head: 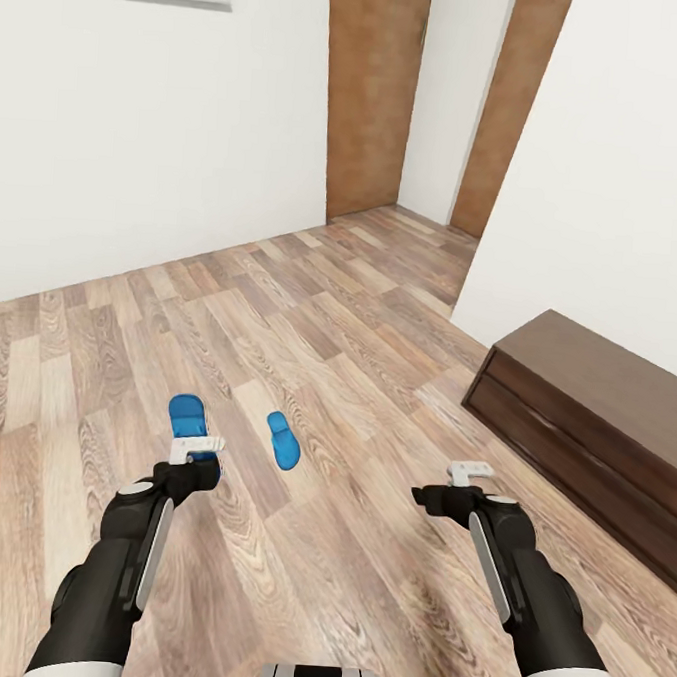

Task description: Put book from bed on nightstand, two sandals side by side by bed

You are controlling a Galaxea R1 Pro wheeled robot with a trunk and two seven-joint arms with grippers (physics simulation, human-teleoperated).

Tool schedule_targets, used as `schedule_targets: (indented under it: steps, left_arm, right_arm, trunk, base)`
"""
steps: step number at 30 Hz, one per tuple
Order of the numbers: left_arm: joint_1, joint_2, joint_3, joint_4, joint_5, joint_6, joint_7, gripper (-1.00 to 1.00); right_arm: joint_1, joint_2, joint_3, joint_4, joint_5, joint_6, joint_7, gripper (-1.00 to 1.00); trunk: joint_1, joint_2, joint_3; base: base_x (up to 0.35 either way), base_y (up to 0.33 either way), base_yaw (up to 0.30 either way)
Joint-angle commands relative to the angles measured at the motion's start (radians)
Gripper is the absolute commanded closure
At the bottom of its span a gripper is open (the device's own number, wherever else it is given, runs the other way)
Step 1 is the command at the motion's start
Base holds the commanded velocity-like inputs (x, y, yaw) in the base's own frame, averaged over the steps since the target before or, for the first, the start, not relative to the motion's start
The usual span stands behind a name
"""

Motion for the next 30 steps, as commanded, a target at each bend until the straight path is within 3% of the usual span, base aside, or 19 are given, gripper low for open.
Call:
schedule_targets:
  steps: [1,16,30]
  left_arm:
    - [-0.001,-0.001,0.002,-0.001,-0.011,0.005,-0.010,1.00]
    - [-0.001,-0.001,0.002,0.000,-0.016,0.011,-0.010,1.00]
    - [-0.001,-0.001,0.002,0.001,-0.015,0.011,-0.010,1.00]
  right_arm:
    - [0.000,-0.001,0.001,-0.002,0.000,0.005,0.002,-1.00]
    - [0.000,-0.001,0.001,-0.003,0.000,0.005,0.002,-1.00]
    - [0.000,-0.001,0.001,-0.001,0.000,0.005,0.002,-1.00]
  trunk:
    - [0.000,0.000,0.000]
    - [0.000,0.000,0.009]
    - [0.000,0.000,0.018]
  base:
    - [0.053,0.000,0.265]
    - [0.245,-0.149,0.267]
    - [0.026,-0.018,0.267]
